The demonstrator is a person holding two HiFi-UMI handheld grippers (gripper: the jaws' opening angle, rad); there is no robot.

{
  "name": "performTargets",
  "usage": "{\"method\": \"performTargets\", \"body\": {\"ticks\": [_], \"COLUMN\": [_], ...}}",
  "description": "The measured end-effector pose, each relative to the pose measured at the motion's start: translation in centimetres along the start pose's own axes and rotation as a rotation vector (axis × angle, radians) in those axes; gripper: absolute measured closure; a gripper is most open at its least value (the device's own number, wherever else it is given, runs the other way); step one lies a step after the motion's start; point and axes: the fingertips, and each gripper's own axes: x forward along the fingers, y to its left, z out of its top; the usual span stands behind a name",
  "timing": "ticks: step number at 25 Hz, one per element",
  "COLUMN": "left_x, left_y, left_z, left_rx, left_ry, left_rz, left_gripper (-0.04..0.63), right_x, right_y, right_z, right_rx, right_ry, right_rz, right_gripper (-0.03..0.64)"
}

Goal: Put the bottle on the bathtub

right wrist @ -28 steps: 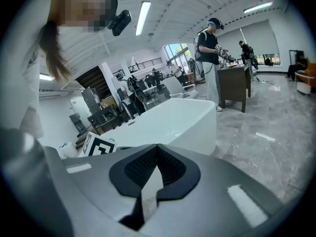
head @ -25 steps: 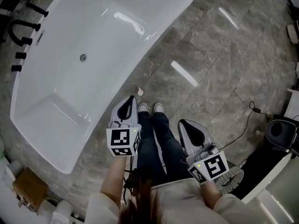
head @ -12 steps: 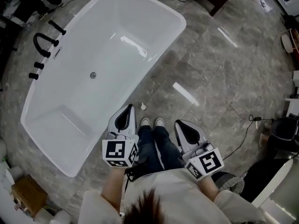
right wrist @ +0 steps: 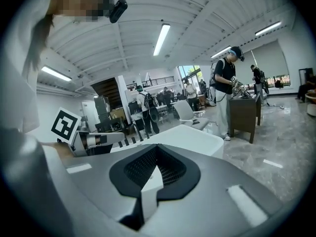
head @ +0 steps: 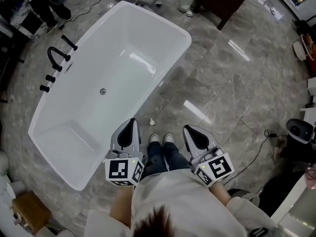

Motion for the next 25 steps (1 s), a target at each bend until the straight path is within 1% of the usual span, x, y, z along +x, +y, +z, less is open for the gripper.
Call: {"method": "performTargets", "body": {"ticks": [4, 9, 14, 20, 25], "left_x": [-1.4, -3.5, -5.2, -7.4, -8.7], "left_y": [-0.4, -2.0, -2.7, -3.0, -3.9], "left_z": [2.5, 5.0, 7.4, 9.3, 9.6], "left_rx": [0.025, 0.061, 0.106, 0.120, 0.113], "left_ry": [-0.043, -0.084, -0.133, -0.160, -0.180], "left_rz": [0.017, 0.009, 0.022, 0.029, 0.035], "left_gripper": [0.546, 0.546, 0.546, 0.546, 0.546], "right_x": [-0.2, -1.0, -1.9, -3.8, -5.4], "right_y": [0.5, 1.5, 1.5, 1.4, 1.6], "right_z": [1.7, 3.1, 4.8, 7.1, 7.4], "right_rx": [-0.017, -0.021, -0.037, -0.056, -0.052], "right_ry": [-0.022, -0.047, -0.082, -0.120, -0.140], "right_rz": [0.021, 0.042, 0.035, 0.003, -0.010], "right_gripper": [0.618, 0.618, 0.618, 0.618, 0.618]}}
